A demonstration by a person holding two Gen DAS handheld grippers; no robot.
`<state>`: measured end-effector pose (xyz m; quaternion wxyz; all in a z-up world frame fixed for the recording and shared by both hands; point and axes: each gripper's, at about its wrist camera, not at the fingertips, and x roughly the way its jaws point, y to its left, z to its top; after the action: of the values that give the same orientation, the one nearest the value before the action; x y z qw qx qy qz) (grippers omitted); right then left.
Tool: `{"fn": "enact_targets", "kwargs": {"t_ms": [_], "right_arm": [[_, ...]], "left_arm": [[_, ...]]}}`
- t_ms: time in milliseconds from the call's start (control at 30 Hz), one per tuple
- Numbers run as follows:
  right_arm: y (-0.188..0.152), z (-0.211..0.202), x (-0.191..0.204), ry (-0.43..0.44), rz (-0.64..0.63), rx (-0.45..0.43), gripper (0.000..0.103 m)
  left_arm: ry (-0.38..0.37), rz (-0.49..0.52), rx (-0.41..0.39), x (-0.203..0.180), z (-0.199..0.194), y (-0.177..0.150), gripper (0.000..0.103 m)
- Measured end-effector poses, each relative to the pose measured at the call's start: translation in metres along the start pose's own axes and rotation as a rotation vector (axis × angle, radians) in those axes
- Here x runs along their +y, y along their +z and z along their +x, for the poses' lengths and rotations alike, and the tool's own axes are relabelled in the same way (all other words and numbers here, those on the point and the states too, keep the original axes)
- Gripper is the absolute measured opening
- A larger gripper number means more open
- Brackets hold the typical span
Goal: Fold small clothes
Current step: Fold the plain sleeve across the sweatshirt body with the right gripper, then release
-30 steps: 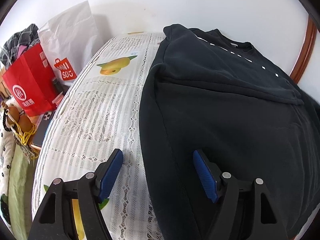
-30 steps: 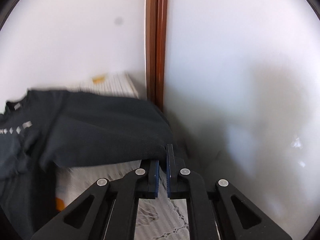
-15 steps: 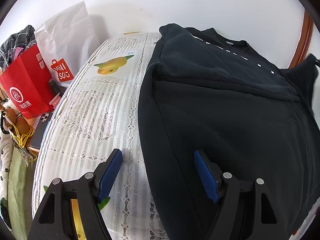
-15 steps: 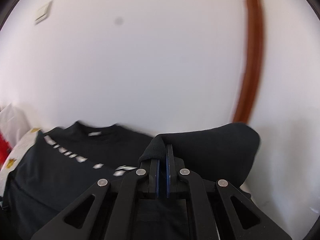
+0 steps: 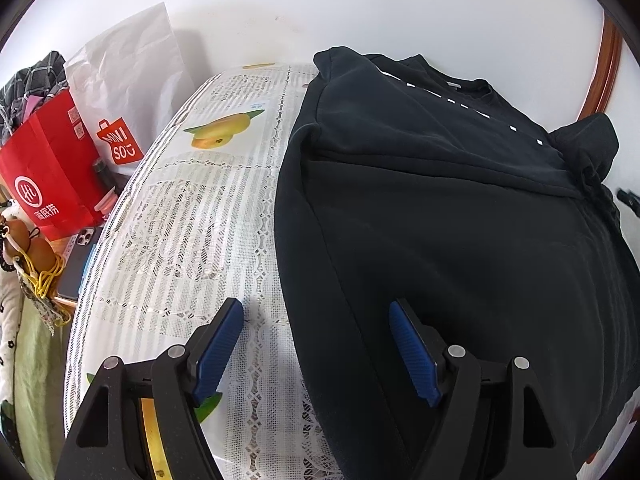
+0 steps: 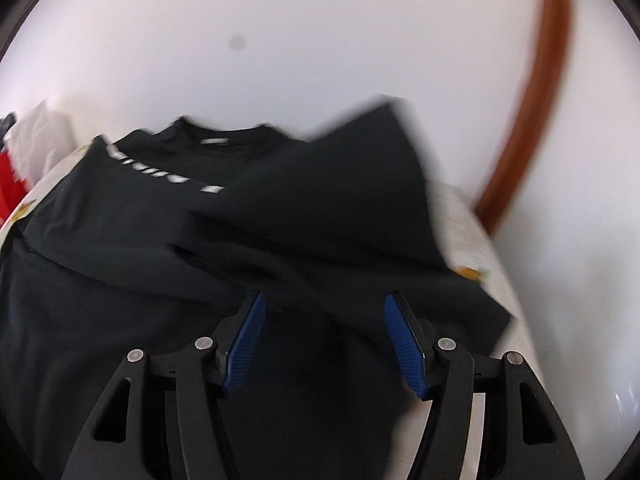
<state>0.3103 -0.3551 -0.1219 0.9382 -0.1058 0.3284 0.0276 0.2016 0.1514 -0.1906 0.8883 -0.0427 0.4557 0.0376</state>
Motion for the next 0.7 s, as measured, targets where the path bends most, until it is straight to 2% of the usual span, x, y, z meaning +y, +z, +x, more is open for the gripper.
{"fn": "enact_targets", "kwargs": {"t_ms": [167, 267, 367, 433, 500, 567, 700], "right_arm": [[-0.028, 0.015, -0.067, -0.093, 0.093, 0.083, 0.062], [-0.038, 0.033, -0.093, -0.095, 0.132, 0.127, 0.062], [-0.038, 0.052, -0.099, -0.093, 0.12, 0.157, 0.062], [-0.032, 0.072, -0.089, -0.08, 0.101, 0.179, 0.062], [-0.028, 0.082, -0.083, -0.099, 0.08, 0.16, 0.061], [-0.023, 0.09, -0.077, -0.083, 0.078, 0.151, 0.027], [-0.014, 0.082, -0.068, -0.134, 0.054, 0.108, 0.019]], "left_arm": [[0.011, -0.011, -0.001, 0.004, 0.001, 0.001, 0.073], [0.024, -0.024, 0.0, 0.006, 0.003, 0.003, 0.074], [0.032, -0.04, 0.008, 0.007, 0.005, 0.006, 0.074], [0.038, -0.043, 0.012, 0.007, 0.006, 0.007, 0.074], [0.045, -0.041, 0.015, 0.006, 0.006, 0.008, 0.075], [0.05, -0.041, 0.016, 0.005, 0.007, 0.008, 0.075], [0.046, -0.044, 0.018, 0.007, 0.006, 0.008, 0.075]]}}
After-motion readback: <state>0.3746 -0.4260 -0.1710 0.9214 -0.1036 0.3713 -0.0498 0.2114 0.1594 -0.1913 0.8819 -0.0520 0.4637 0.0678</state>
